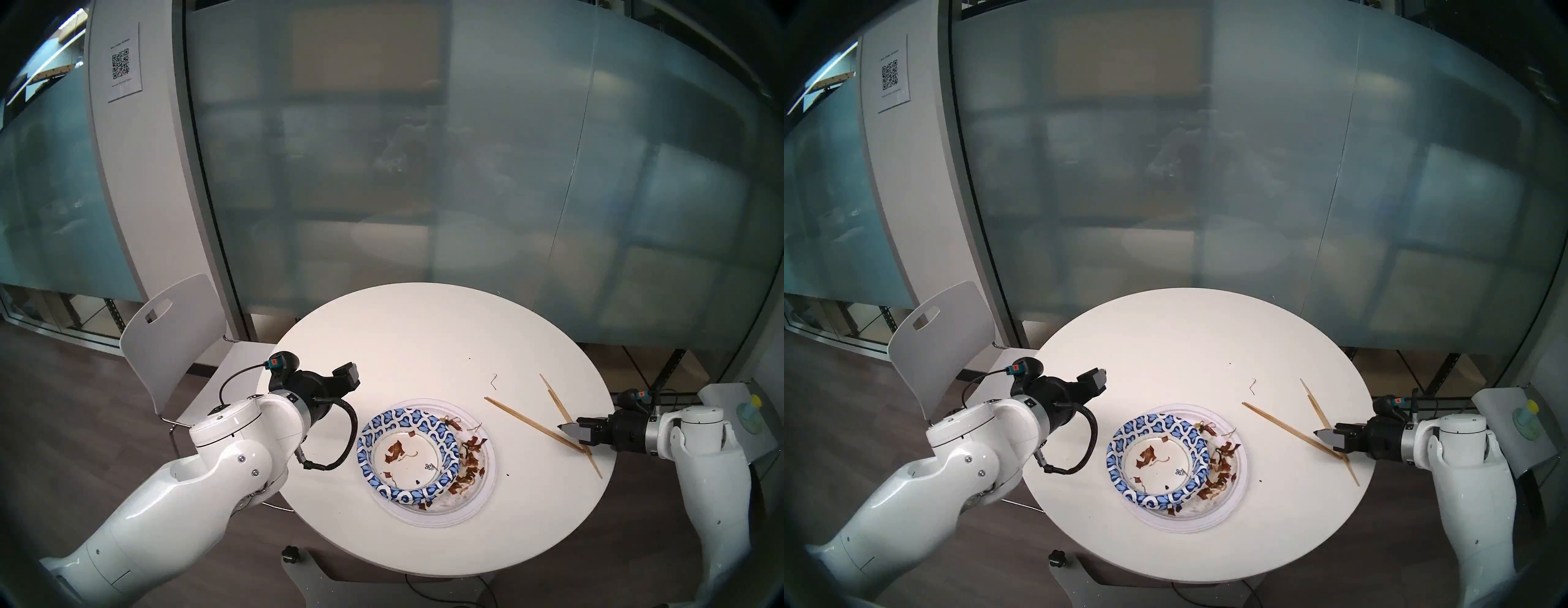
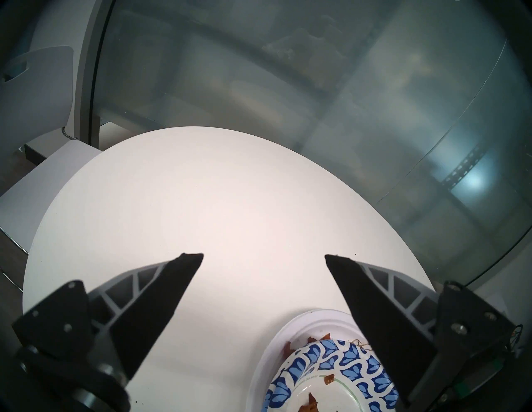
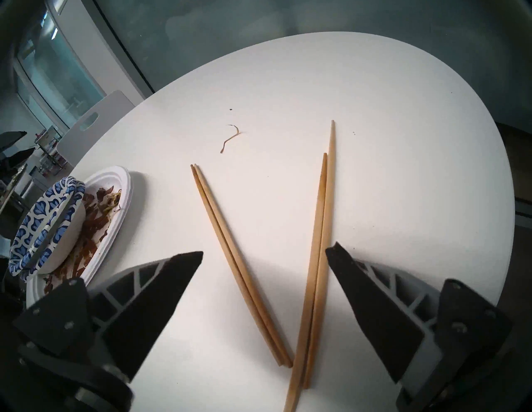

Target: Stack the plates into one stack

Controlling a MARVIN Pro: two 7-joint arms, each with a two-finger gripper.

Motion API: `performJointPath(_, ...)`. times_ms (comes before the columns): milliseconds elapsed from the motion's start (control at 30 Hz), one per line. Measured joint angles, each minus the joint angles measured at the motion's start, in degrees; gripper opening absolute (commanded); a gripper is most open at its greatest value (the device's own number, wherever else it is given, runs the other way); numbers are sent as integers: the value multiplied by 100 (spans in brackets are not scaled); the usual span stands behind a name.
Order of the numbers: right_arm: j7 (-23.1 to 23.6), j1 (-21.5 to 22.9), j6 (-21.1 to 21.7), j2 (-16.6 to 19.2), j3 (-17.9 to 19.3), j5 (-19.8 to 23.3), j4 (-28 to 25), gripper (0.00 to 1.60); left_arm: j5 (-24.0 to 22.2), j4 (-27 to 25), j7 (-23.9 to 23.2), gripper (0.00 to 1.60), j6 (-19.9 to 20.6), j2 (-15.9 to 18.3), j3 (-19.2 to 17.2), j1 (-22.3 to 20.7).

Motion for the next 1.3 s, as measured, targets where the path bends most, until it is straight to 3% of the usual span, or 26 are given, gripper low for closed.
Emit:
performJointPath(600, 157, 684, -40, 197, -598, -95, 729, 160, 0, 0, 0, 160, -1, 1, 0, 0)
performJointPath(1300, 330, 1084, -105, 231, -1083, -168, 865, 160, 0, 0, 0, 160, -1, 1, 0, 0)
